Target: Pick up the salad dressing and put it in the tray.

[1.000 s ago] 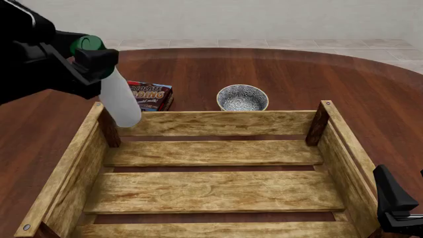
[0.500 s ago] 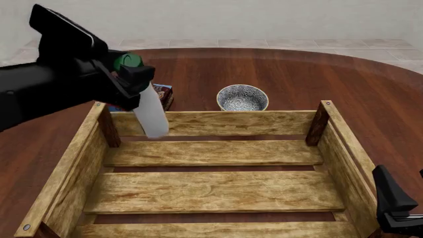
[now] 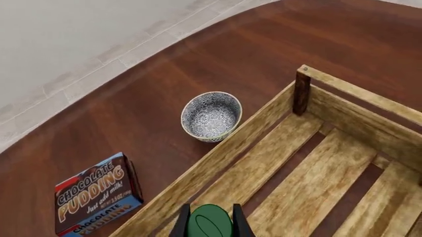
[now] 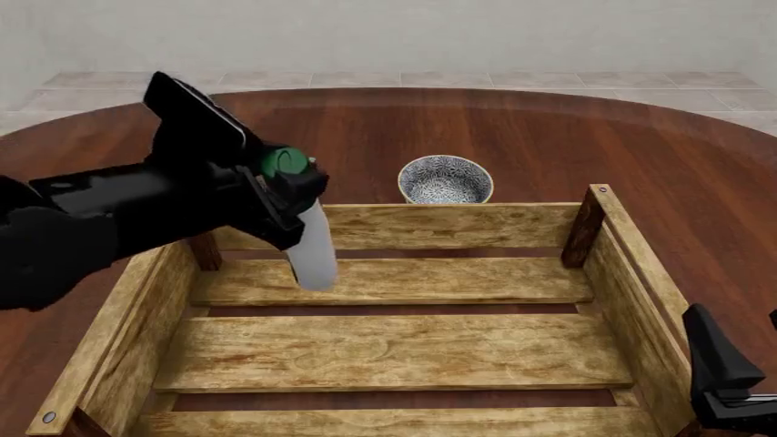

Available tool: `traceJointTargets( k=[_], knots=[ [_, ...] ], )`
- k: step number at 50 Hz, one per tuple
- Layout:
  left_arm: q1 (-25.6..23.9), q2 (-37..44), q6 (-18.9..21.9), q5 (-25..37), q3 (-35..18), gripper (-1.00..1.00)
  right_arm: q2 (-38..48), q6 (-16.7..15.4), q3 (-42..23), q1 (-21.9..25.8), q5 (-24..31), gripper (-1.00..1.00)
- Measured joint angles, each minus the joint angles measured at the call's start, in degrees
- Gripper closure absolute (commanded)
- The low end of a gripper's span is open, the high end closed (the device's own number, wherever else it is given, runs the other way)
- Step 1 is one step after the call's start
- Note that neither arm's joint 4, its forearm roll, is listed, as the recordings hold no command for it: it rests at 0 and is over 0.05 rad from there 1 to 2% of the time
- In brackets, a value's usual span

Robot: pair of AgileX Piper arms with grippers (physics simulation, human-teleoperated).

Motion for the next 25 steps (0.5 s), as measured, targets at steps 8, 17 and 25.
traceJointTargets(
  k=[8,17,25],
  knots=[
    [-0.88,0.92,-0.81,-0.88,0.79,1.00,-0.02,-0.03,-0.11,0.03,0.16,-1.00],
    [-1.59,1.88,-1.40,-1.83,1.56,1.00,-0.06,0.03,-0.34,-0.04,0.38,-1.00],
    [-2.07,3.12,-1.12,-3.29,2.99,1.00,0.06,0.14,-0.43,-0.08,0.36,-1.00]
  ],
)
